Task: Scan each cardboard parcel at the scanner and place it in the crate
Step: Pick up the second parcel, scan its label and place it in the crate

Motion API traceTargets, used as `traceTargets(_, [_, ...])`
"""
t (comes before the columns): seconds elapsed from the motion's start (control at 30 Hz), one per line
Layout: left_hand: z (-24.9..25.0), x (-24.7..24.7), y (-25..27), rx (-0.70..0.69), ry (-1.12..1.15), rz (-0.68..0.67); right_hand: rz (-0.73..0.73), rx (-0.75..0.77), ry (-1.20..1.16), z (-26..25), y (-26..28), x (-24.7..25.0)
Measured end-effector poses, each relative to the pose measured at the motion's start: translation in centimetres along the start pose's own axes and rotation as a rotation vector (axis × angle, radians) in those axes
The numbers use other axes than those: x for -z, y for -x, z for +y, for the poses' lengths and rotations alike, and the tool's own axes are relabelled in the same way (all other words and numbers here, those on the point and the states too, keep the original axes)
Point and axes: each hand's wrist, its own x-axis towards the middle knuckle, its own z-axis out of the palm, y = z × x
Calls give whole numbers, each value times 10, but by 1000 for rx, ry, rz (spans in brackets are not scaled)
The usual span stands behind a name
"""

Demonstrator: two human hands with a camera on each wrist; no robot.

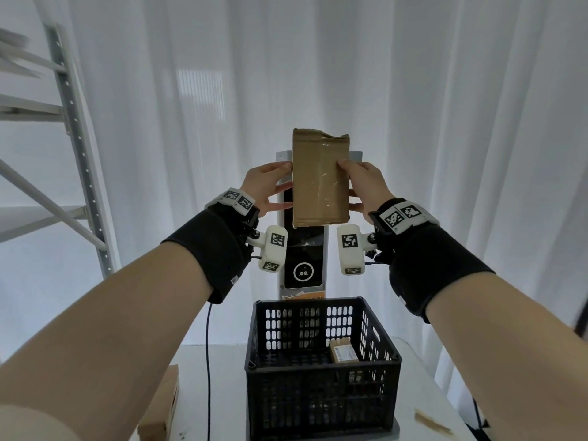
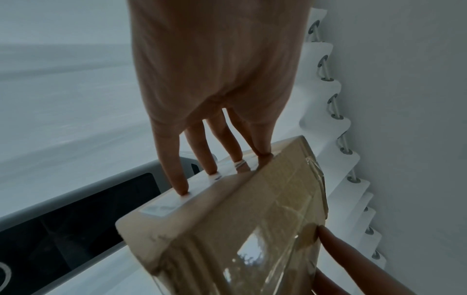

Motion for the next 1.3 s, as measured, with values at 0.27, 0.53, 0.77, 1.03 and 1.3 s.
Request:
traceTargets(0.27, [-5,2,-5,33,-106,-20,77,55,40,5,-5,0])
traceTargets(0.53, [-8,1,-8,194,-219,-61,81,89,35,11,-6,1])
traceTargets(0.77, [-9,-5,-7,193,-197,-39,96,108,-9,18,-11,-3])
traceTargets(1.03, [-20,-4,-12,86,-194,86,150,82,-15,29,-16,5])
traceTargets(1.3, [-26,-9,-12,-99,-141,164,161,79,31,33,-20,14])
